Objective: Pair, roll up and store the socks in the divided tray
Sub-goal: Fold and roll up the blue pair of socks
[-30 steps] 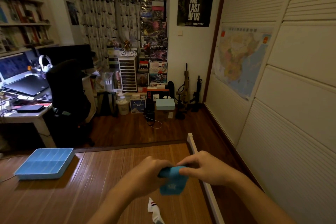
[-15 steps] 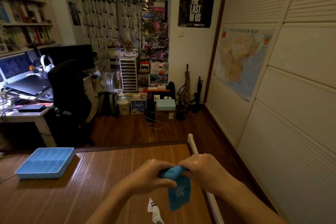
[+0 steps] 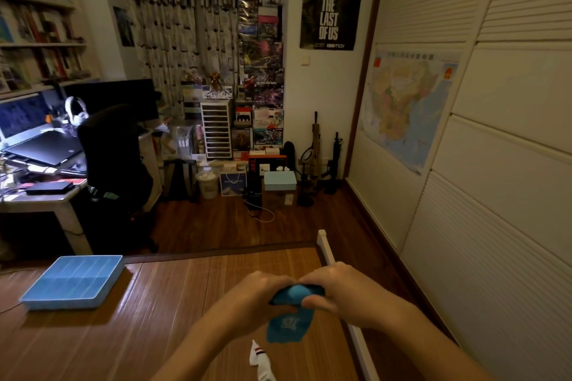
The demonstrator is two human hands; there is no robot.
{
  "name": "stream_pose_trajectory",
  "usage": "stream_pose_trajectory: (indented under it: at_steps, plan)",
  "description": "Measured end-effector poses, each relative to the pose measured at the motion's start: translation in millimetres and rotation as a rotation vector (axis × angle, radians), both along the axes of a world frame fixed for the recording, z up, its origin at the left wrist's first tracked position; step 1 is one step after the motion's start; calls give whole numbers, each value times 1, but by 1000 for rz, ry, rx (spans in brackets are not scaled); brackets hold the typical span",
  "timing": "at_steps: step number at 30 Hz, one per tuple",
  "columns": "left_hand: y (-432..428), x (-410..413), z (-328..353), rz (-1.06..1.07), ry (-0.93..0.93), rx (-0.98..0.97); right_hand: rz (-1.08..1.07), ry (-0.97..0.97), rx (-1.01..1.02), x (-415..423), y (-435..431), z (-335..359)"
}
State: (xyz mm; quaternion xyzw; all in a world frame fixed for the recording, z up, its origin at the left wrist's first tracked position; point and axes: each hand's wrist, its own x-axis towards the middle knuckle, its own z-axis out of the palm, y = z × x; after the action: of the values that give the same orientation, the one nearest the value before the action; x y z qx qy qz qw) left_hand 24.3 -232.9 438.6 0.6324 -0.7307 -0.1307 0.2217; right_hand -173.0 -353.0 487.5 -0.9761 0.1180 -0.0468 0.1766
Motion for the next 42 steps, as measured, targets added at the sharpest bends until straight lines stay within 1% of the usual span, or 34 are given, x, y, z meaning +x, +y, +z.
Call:
stream_pose_trajectory:
  at_steps: [2,4,7,11,13,16,17,20,24,26,28,31,34,39,40,42]
  plan:
    - [0,0,0,-2,-41,-53,-4,4,24,-1,0,2]
    - [0,0,-1,4,-28,-56,-3,-23,-5,-1,-1,2]
    - [-1,2,1,20,105,31,21,-60,-102,-1,-1,-2]
    - [0,5,10,-76,369,236,97,-123,-325,-1,0,-11]
    - [1,9,13,-113,427,292,135,-145,-384,-2,0,-14]
    - [0,13,15,-114,422,276,172,-179,-473,-2,0,-18]
    - [-1,13,14,-88,403,259,173,-181,-469,-2,0,-19]
    - [-4,11,6,-8,275,166,97,-138,-335,-1,1,-17]
    - [-6,3,1,8,-15,12,18,-43,-103,-2,4,-7]
    - [-7,-1,-1,10,-107,-62,-3,-12,-63,-2,3,-1]
    - [-7,-3,-3,9,-156,-112,-18,28,-60,-2,2,3]
    - [-7,-4,-3,22,-105,-93,-7,54,-87,0,1,3]
    - [-8,-4,-1,18,-5,16,5,23,-148,1,0,-4]
    - [-5,0,6,-78,204,210,88,-65,-346,1,1,-22]
    - [-5,2,7,-81,231,245,103,-85,-376,1,2,-24]
    - [-4,4,7,-72,228,263,120,-108,-408,1,3,-26]
